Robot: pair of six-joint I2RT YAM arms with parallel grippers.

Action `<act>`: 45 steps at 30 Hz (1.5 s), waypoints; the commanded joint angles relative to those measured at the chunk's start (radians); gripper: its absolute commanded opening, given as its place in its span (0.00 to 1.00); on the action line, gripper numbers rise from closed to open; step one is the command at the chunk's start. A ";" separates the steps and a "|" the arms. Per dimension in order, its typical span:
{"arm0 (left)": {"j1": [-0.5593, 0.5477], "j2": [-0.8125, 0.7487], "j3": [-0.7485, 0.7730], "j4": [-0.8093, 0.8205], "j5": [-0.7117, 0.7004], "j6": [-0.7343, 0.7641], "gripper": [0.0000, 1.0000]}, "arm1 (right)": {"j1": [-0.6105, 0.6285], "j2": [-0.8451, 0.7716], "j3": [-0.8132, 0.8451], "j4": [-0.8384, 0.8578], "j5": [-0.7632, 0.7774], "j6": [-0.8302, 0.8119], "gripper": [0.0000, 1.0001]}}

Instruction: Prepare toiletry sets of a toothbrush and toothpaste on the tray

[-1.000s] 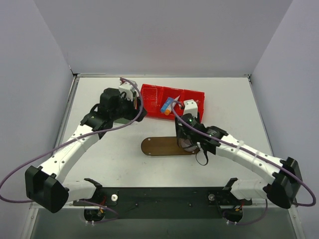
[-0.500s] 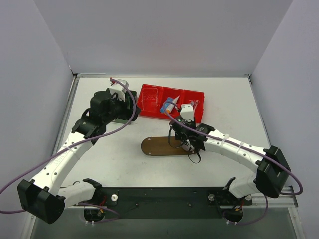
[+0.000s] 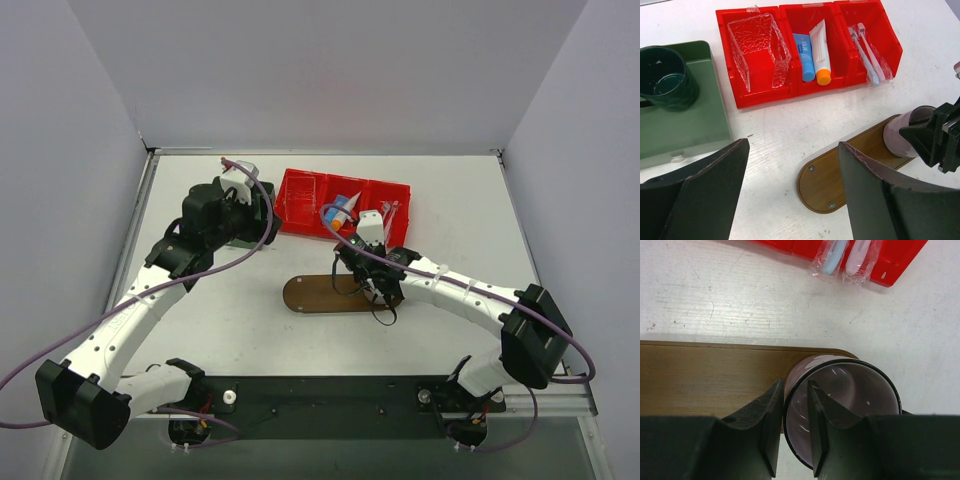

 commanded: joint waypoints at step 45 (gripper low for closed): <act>-0.003 0.013 0.002 0.052 0.005 0.013 0.82 | 0.056 -0.044 0.000 -0.131 0.088 0.022 0.00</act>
